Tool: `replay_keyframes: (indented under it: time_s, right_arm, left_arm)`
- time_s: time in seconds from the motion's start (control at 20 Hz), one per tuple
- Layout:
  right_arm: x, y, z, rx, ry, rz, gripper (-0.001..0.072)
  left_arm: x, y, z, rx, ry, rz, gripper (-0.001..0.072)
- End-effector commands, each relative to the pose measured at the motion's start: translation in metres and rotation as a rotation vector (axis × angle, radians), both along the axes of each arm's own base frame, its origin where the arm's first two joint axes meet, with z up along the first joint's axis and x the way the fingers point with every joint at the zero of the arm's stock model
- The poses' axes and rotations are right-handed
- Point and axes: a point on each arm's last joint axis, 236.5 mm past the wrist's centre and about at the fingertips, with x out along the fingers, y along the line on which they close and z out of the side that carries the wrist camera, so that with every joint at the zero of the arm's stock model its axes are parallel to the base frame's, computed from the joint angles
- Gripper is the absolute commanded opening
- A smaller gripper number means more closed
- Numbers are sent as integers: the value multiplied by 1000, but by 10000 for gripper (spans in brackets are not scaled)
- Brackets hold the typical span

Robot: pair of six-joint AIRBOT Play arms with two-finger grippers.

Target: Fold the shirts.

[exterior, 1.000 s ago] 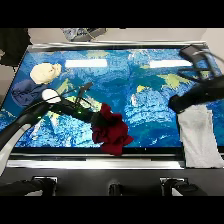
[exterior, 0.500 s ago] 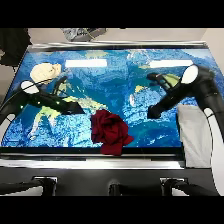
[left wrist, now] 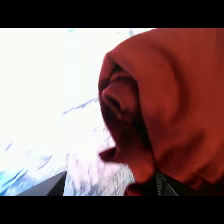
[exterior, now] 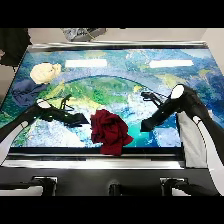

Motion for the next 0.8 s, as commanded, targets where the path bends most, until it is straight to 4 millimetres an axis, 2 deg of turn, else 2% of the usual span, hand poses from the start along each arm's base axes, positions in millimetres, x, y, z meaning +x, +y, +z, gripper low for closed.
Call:
replay_keyframes:
  time_s: [0.0, 0.15, 0.2, 0.25, 0.3, 0.35, 0.45, 0.55, 0.7, 0.75]
  right_arm:
    - [-1, 2, -3, 10, 6, -8, 676]
    - [-2, 2, -3, 8, 10, -15, 676]
    - [-2, 2, -3, 8, 11, -16, 676]
    - [-2, 2, -3, 8, 12, -18, 676]
    - [-2, 2, -3, 7, 12, -19, 676]
    - [-2, 2, -5, 7, 14, -22, 676]
    - [-7, 3, -13, 10, 31, -35, 676]
    - [-13, 14, -25, 55, 55, -72, 677]
    - [-14, 47, -43, 201, 85, -220, 678]
    - [-18, 51, -53, 217, 114, -256, 678]
  left_arm:
    - [-3, -20, -20, 6, 6, -4, 624]
    - [-9, -28, -29, 12, 34, -17, 569]
    - [-7, -27, -31, 16, 40, 3, 447]
    - [-4, -27, -31, 20, 41, 19, 373]
    - [-4, -27, -32, 20, 41, 21, 338]
    - [-5, -27, -32, 21, 48, 23, 222]
    - [-5, -27, -33, 21, 53, 29, 34]
    - [-4, -26, -32, 20, 52, 31, 32]
    - [-5, -26, -31, 19, 51, 25, 31]
    - [-6, -26, -30, 17, 55, 22, 31]
